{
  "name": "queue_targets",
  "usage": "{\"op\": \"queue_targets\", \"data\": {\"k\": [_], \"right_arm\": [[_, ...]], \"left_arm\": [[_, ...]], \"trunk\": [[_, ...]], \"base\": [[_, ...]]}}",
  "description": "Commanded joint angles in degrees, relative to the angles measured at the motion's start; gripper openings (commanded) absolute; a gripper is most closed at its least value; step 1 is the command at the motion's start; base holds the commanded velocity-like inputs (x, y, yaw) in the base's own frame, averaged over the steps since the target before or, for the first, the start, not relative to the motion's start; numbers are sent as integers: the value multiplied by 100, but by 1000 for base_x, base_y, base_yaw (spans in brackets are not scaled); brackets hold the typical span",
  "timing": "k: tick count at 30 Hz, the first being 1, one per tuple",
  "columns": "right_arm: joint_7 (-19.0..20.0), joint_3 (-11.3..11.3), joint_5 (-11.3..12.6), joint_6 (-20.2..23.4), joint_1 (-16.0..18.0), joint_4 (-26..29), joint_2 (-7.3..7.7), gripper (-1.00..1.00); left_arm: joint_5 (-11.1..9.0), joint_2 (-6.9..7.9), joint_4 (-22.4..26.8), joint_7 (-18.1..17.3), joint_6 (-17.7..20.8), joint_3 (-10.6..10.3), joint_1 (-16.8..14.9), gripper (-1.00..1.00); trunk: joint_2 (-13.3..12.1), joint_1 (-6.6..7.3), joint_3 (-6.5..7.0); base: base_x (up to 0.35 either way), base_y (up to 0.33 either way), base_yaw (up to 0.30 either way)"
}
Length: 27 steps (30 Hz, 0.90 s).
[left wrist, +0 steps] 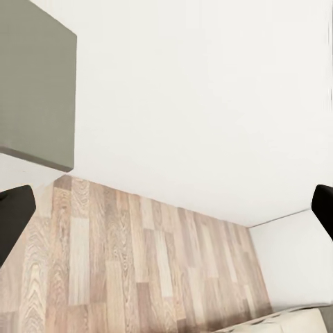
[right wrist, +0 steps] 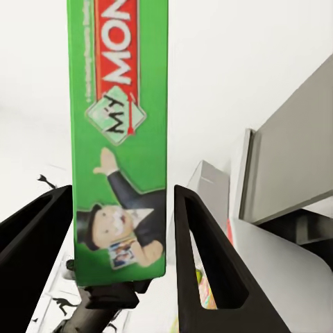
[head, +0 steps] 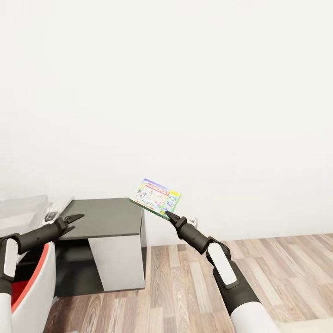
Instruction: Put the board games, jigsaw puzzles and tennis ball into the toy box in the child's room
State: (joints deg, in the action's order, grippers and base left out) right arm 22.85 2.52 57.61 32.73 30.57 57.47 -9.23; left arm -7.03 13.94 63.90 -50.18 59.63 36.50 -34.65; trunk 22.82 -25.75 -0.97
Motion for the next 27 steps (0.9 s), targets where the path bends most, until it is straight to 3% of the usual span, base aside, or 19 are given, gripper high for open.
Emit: {"op": "queue_targets", "data": {"k": [1,12,18,22,27], "right_arm": [[0,-6,31,32,3,1,-1,-100],[0,-10,31,32,3,1,-1,-100],[-15,8,10,-4,5,-34,0,-100],[-20,33,4,-366,3,-49,-39,-100],[-32,315,8,-587,6,-44,-12,-100]], "left_arm": [[-14,6,90,-20,37,6,-6,100],[-6,28,382,-105,37,4,-6,100],[10,240,371,-106,37,-11,14,100],[0,356,376,-114,37,32,257,100],[-21,386,399,-174,37,8,344,100]], "trunk": [[10,-3,-10],[10,-3,-10],[10,-3,-10],[10,-3,-10],[10,-3,-10]], "base": [[0,0,123],[0,0,62],[0,0,2],[0,0,0],[0,0,0]]}}
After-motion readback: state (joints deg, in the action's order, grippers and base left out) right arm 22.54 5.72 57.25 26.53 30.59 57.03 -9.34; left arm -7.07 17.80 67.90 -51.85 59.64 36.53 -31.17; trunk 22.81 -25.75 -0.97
